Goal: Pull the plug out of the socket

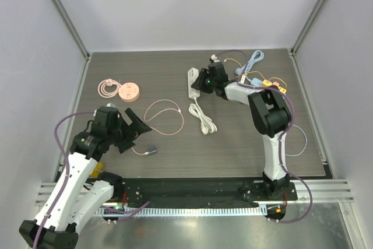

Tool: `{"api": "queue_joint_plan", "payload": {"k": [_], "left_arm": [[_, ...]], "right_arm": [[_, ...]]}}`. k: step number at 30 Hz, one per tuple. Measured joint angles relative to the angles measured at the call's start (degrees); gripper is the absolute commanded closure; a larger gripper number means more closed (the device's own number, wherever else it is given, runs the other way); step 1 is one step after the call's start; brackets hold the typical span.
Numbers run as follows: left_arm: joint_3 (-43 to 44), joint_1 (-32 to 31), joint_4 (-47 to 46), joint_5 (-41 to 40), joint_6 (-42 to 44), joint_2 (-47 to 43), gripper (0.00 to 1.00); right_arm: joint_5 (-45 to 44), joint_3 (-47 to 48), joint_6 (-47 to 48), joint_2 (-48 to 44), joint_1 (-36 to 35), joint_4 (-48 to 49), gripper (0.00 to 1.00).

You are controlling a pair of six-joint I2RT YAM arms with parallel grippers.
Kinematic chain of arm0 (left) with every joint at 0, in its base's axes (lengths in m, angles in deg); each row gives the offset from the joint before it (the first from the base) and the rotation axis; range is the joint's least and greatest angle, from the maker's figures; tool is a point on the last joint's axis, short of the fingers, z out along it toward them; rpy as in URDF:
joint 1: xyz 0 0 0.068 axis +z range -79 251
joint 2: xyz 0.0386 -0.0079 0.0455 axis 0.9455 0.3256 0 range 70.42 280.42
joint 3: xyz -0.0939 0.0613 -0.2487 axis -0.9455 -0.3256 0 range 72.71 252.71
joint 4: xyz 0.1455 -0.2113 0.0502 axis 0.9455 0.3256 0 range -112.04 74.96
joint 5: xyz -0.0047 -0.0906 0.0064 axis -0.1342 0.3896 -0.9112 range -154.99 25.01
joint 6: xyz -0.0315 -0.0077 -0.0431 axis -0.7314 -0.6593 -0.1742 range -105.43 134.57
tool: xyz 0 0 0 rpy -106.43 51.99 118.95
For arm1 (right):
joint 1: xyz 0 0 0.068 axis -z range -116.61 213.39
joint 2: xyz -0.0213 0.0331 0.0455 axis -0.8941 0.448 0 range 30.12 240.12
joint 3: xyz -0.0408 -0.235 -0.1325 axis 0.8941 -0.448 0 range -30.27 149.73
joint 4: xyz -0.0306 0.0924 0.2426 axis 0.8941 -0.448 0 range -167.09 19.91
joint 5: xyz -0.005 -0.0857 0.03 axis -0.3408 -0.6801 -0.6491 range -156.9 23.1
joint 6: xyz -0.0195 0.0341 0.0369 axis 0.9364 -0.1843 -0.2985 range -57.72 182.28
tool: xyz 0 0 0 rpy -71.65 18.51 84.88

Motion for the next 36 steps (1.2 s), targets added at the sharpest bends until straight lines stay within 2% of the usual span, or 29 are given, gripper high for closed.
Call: {"api": "queue_joint_plan", "payload": {"k": [2, 4, 5, 7, 8, 10, 12, 17, 25, 30, 36], "left_arm": [[1.46, 0.0, 0.96, -0.85, 0.15, -1.79, 0.0], [2.08, 0.0, 1.38, -1.03, 0.57, -2.64, 0.0], [2.29, 0.0, 1.62, -0.96, 0.9, -3.04, 0.0], [2.38, 0.0, 1.53, -0.11, 1.97, -2.89, 0.0], [2.36, 0.0, 1.55, 0.44, 2.32, -2.56, 0.0], [2.16, 0.0, 1.09, 1.99, 3.34, -2.14, 0.0], [1.42, 0.0, -0.22, 3.65, 3.8, -2.1, 0.02], [-2.64, 0.0, -5.42, 8.41, 3.76, -3.13, 0.05], [-5.11, 0.0, -9.84, 12.85, 3.65, -2.99, 0.06], [-5.42, 0.0, -10.93, 14.14, 3.67, -3.08, 0.07], [-5.44, 0.0, -11.37, 15.28, 3.61, -3.19, 0.09]], "right_arm": [[0.02, 6.78, 0.15, 4.79, -0.59, 0.15, 0.96], [0.0, 14.34, 0.87, 9.7, -1.36, -1.07, 0.87], [0.07, 18.08, 1.11, 12.09, -1.75, -1.49, 0.69], [0.02, 26.18, 2.29, 16.52, -2.36, -4.9, 0.53], [-0.02, 29.27, 2.99, 18.05, -2.54, -6.36, 0.41], [-0.28, 33.31, 5.2, 19.63, -2.91, -10.27, 0.31], [-0.9, 34.47, 8.24, 19.43, -3.13, -13.92, 0.26], [-7.78, 32.96, 17.05, 15.43, -2.93, -23.17, 0.21], [-21.14, 13.05, 27.52, -8.55, 0.85, -29.64, 0.19], [-23.37, 5.29, 31.76, -17.22, 6.23, -28.92, 0.19], [-19.61, -2.8, 34.91, -17.64, 11.39, -28.41, 0.2]]}}
